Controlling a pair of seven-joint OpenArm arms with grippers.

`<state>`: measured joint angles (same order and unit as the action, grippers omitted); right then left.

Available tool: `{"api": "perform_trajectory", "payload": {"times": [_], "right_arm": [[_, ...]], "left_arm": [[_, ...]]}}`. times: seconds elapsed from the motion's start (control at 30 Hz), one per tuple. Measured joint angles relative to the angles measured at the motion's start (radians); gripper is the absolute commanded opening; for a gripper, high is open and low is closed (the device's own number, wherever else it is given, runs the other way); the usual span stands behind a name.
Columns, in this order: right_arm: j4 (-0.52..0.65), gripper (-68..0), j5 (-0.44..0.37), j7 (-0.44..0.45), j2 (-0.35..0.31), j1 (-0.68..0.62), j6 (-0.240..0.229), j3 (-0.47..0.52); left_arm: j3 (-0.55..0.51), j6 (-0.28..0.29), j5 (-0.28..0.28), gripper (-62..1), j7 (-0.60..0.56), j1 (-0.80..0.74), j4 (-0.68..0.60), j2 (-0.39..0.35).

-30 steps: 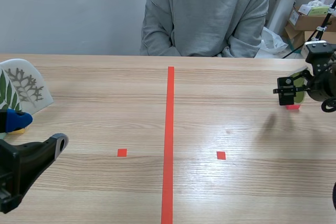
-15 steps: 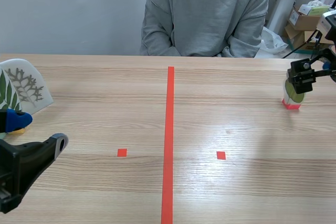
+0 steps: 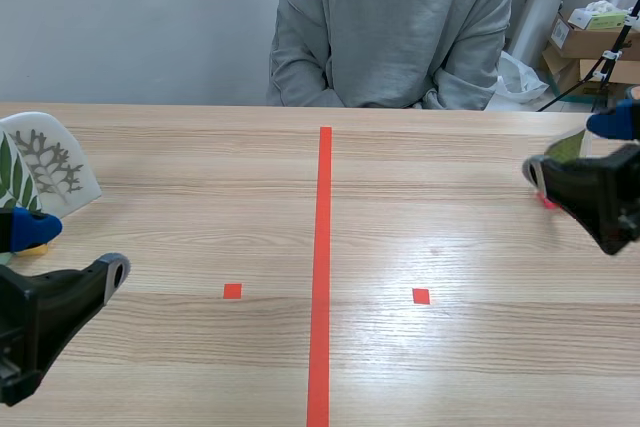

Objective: Do the leaf sorting experiment

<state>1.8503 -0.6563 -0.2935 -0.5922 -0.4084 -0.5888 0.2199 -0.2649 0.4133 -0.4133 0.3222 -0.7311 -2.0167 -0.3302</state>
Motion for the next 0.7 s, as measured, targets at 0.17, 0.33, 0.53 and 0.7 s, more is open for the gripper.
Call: {"api": "perform_trajectory", "payload": {"times": [0.17,0.33,0.53,0.7], "right_arm": [[-0.001,-18.4,-0.100,-0.008,0.020,-0.087,-0.105,0.098],[0.000,-18.4,-0.152,-0.068,0.021,-0.126,-0.152,0.117],[0.071,-18.4,-0.124,-0.093,0.053,-0.189,-0.150,0.116],[0.080,-18.4,-0.036,-0.093,0.117,-0.189,-0.149,0.116]], "left_arm": [[0.000,0.000,0.000,-15.7,-0.004,0.000,0.000,0.000],[0.000,0.000,-0.016,-15.7,-0.004,0.000,0.000,0.000],[0.000,0.000,-0.015,-15.7,-0.005,0.000,0.000,0.000],[0.000,0.000,-0.015,-15.7,-0.004,0.000,0.000,0.000]]}}
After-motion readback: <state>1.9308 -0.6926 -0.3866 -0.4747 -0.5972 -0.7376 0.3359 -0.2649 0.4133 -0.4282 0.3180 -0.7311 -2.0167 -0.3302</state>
